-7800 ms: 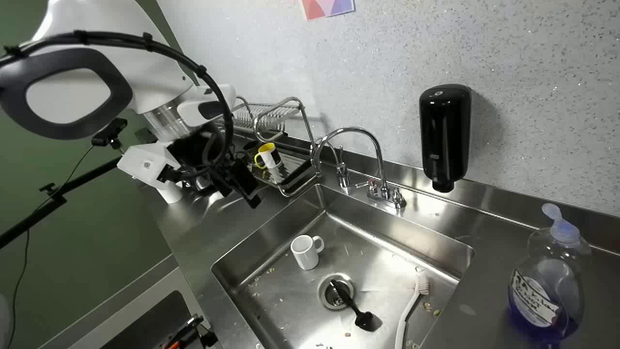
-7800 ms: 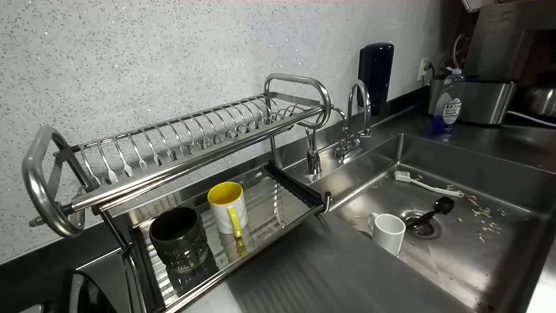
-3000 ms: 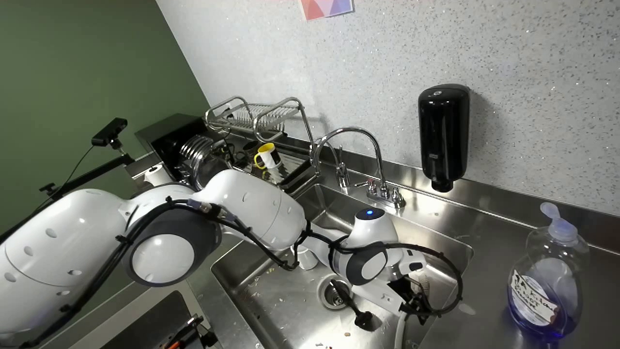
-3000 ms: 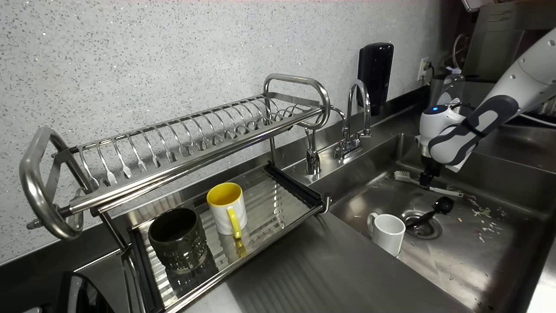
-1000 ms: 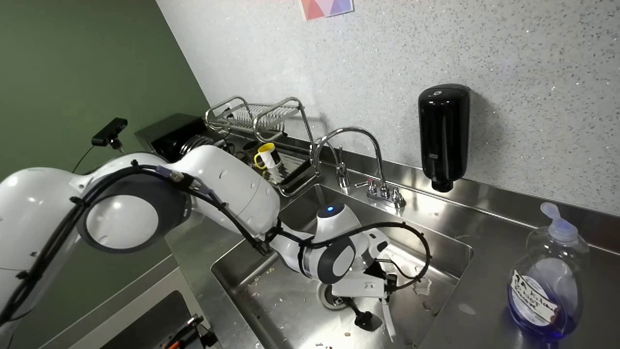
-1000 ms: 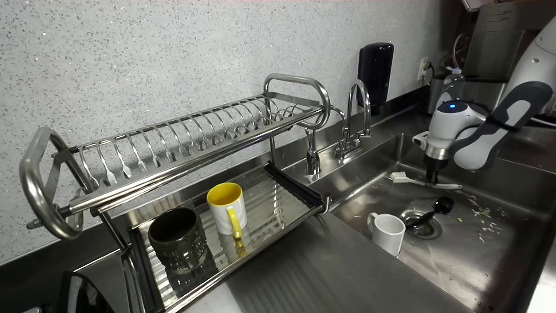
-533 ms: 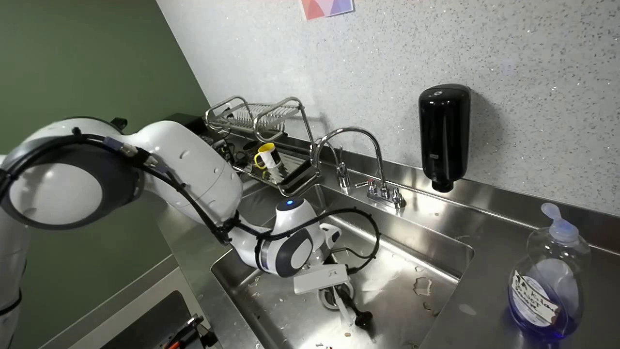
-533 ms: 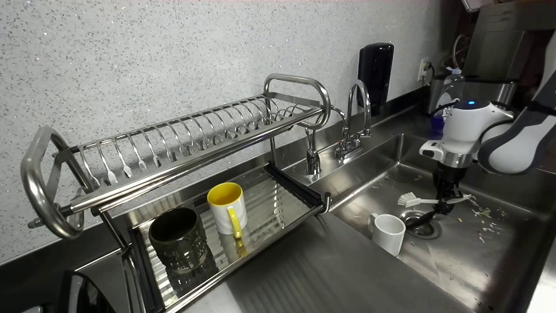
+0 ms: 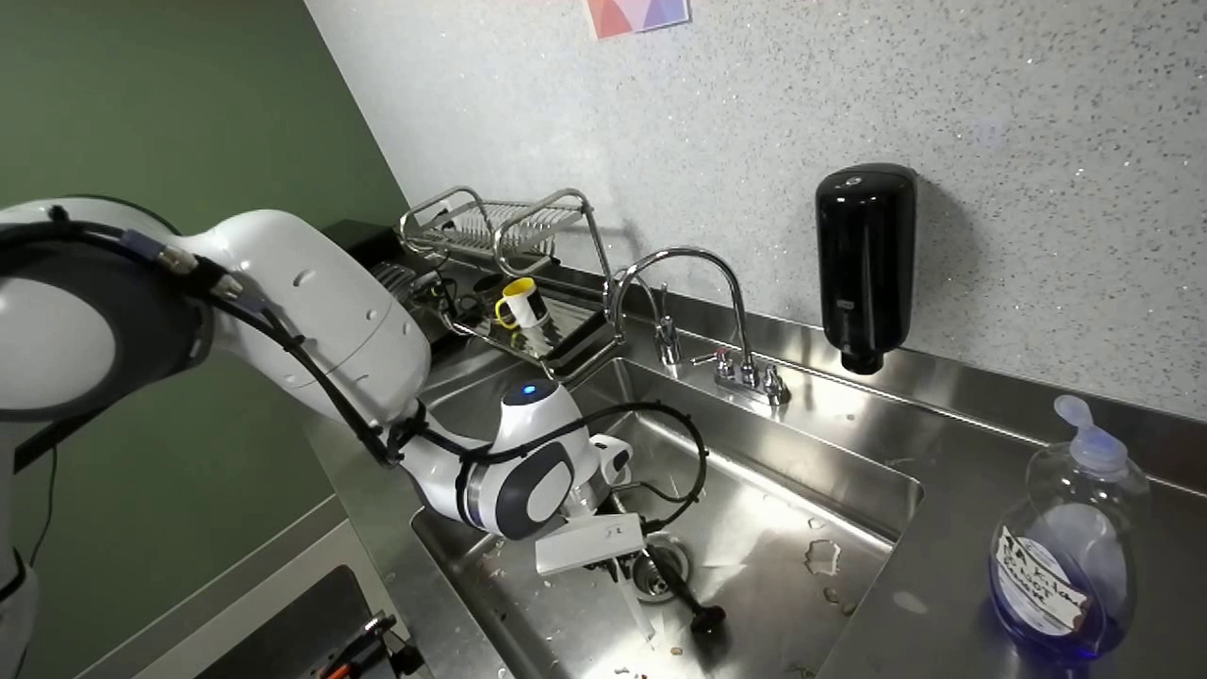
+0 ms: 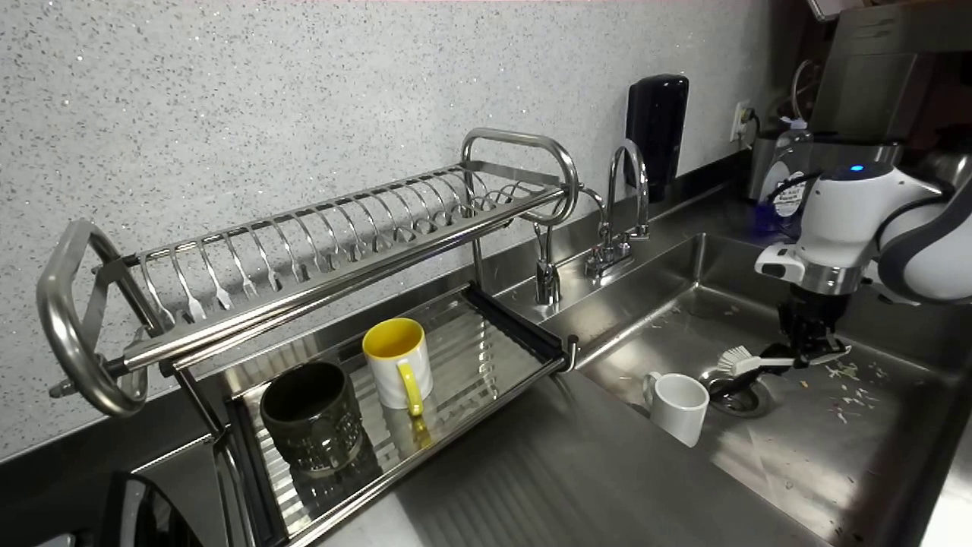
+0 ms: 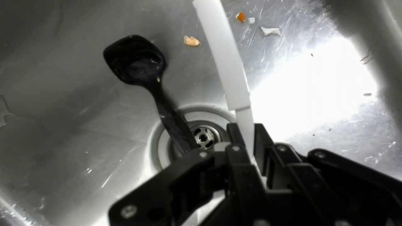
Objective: Move the brush from the right to the left side of the sink
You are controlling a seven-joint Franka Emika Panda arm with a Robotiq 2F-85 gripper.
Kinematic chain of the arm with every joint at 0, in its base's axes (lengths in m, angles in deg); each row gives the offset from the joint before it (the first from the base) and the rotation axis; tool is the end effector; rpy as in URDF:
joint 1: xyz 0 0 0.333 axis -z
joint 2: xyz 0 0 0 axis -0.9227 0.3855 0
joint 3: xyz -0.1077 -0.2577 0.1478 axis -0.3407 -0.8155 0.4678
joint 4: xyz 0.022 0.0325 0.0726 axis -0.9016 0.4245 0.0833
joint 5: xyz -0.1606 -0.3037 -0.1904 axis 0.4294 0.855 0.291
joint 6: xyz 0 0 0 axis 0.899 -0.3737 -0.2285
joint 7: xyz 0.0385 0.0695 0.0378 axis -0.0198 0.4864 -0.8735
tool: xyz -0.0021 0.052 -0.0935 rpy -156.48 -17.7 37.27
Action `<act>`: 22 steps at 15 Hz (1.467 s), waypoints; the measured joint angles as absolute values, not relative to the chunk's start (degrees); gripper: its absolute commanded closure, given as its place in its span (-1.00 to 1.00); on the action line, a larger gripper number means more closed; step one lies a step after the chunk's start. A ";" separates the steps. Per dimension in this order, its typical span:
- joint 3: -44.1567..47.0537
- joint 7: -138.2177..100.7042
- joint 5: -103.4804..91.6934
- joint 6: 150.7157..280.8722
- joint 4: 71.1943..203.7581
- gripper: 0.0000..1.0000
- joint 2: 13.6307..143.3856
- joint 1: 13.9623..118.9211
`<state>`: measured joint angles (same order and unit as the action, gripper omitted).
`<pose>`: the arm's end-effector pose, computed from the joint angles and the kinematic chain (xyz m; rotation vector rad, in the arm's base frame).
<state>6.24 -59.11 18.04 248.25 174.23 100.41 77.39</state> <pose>0.5027 -0.0526 0.0637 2.7410 1.3537 -0.0639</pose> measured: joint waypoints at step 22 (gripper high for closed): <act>8.53 -64.30 21.50 254.08 176.32 -1.00 107.39 61.04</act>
